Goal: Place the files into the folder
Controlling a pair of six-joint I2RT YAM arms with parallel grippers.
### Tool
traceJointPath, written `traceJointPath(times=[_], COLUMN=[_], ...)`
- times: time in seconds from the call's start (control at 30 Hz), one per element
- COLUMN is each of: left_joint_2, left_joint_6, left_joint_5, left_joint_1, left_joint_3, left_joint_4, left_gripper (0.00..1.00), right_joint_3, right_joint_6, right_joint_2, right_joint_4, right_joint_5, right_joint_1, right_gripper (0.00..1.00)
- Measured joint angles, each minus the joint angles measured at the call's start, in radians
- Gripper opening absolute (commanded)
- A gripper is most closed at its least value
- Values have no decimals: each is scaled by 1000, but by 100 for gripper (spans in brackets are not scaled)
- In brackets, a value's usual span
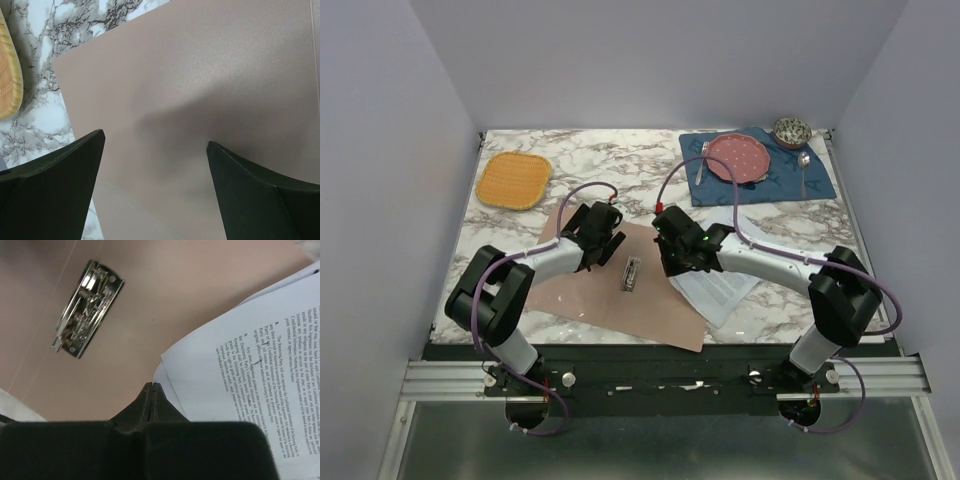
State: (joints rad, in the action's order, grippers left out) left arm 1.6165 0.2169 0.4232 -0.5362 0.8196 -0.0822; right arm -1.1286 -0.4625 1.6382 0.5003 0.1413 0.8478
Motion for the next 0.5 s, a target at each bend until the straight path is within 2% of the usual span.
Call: traceJointPath(times=[0.13, 0.17, 0.23, 0.27, 0.3, 0.37, 0.5], left_joint_2=[-10, -18, -40, -58, -77, -113, -175], left_joint_6=[-5, -5, -3, 3, 11, 29, 106], left_joint_5=[-7, -17, -43, -65, -80, -95, -134], left_joint_1=[8, 16, 45, 78, 116, 189, 380], left_joint_3=[12, 17, 26, 33, 40, 48, 47], left_joint_4=[-45, -72, -128, -159, -181, -201, -208], left_gripper=[99, 99, 99, 99, 99, 99, 99], right_joint_3=[-20, -29, -40, -44, -45, -45, -35], right_joint_6=[-7, -9, -14, -19, -16, -25, -13], right_joint_2=[49, 64, 86, 93, 97, 96, 66], right_joint_4=[-11, -13, -20, -23, -26, -29, -39], right_joint_5=[-29, -35, -43, -47, -48, -50, -52], right_joint_1=[61, 76, 95, 103, 109, 113, 124], right_gripper=[1, 14, 34, 54, 61, 73, 74])
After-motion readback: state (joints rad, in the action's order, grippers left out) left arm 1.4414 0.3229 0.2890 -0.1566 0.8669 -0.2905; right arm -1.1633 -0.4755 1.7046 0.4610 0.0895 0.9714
